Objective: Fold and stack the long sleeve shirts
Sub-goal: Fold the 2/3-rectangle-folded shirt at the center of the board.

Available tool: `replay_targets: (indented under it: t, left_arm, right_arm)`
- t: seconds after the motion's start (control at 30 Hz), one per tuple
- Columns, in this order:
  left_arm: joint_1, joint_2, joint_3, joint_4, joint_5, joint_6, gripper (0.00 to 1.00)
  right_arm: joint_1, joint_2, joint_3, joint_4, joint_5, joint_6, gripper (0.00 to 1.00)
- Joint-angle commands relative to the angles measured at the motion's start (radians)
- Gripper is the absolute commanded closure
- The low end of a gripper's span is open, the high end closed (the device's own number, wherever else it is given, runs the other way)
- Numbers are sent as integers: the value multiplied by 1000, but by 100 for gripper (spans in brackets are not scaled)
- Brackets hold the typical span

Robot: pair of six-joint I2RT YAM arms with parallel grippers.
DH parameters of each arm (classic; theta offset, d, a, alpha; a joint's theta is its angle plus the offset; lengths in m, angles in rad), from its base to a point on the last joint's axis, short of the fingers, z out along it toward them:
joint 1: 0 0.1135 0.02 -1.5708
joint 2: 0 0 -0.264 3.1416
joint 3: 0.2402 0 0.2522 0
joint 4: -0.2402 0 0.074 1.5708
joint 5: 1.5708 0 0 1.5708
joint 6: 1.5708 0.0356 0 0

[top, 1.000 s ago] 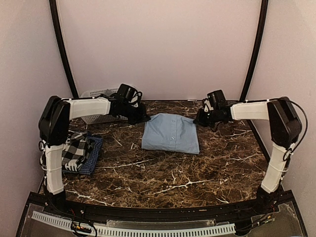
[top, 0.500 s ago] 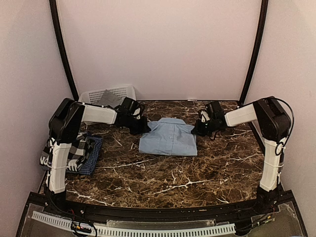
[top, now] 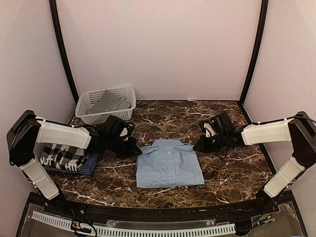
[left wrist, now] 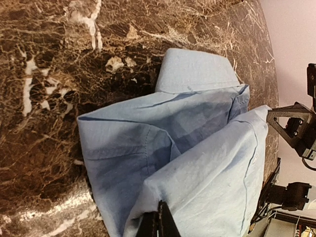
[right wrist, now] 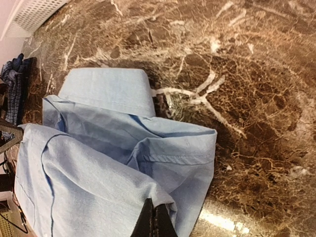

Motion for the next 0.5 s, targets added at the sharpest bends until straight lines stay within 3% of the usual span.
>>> replay_targets:
  t: [0.0,0.2,0.47]
  left_arm:
    - [9,-93,-34,32,-48,-14,100]
    - [12,-115,6,-11,-95,23,100]
    - [95,-7,118,-35,-121,83,100]
  right_arm:
    - [2,-112,-16,-7,63,16,100]
    - [1,-171,4,-32,120,-1,100]
    - [-59,-30,106,22,110,-52,100]
